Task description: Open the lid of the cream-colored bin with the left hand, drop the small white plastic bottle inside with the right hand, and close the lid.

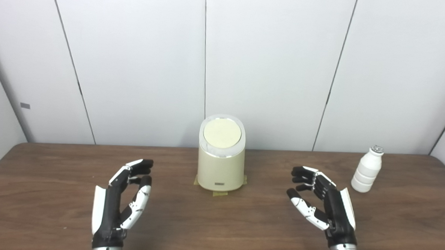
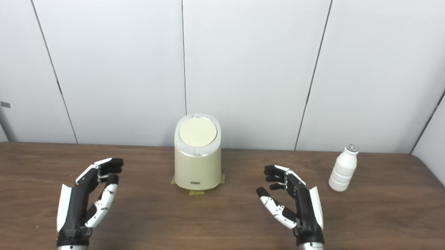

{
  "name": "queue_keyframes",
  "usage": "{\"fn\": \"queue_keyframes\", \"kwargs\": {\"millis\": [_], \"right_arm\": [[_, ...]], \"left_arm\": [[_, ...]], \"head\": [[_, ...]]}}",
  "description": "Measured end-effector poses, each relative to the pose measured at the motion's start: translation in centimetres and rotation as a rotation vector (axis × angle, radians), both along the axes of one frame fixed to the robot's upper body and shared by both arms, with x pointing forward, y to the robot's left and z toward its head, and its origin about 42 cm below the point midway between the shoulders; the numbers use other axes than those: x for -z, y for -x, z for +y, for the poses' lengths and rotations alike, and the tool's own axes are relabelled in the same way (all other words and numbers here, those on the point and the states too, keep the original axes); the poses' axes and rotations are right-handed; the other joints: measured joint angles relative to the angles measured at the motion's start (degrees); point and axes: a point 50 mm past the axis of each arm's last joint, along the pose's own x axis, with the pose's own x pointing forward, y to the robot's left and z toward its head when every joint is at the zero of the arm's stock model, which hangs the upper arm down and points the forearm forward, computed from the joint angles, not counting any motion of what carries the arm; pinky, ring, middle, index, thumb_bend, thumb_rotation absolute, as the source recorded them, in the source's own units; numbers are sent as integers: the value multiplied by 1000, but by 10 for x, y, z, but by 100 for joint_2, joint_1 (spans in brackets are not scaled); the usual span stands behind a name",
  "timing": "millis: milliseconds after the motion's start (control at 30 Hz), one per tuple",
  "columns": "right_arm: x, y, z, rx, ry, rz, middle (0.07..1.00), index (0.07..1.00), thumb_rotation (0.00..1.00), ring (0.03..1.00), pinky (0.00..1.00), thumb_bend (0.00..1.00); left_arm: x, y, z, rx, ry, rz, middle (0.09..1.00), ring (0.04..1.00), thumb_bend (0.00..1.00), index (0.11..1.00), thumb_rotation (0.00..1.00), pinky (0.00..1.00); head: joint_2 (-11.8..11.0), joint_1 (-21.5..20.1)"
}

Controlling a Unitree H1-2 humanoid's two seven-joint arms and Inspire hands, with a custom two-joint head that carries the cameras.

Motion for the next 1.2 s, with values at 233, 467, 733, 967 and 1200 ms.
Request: {"fn": "queue_keyframes", "kwargs": {"millis": [233,467,733,967,1200], "right_arm": [[0,-4,0,3,4,-2,676,667,371,652,567,286],[0,-4,0,6,4,-1,681,670,339,658,574,297],[0,-4,0,3,-1,-1,681,669,345,658,573,289],[0,-5,1,3,7,-2,682,669,373,658,571,283],[0,-5,2,1,6,-3,679,662,358,653,562,292]], "left_arm": [[-4,11,-7,35,-7,78,784,771,598,790,685,691],[-49,-10,-14,62,-107,93,916,901,758,919,625,828],[-85,-44,-34,77,-125,113,990,980,781,993,532,895],[-125,-80,-53,54,-252,160,1000,1000,818,1000,564,908],[-123,-111,-65,50,-282,265,1000,1000,837,1000,465,874]], "head": [[-35,18],[-53,18],[-53,9],[-53,18],[-53,9]]}}
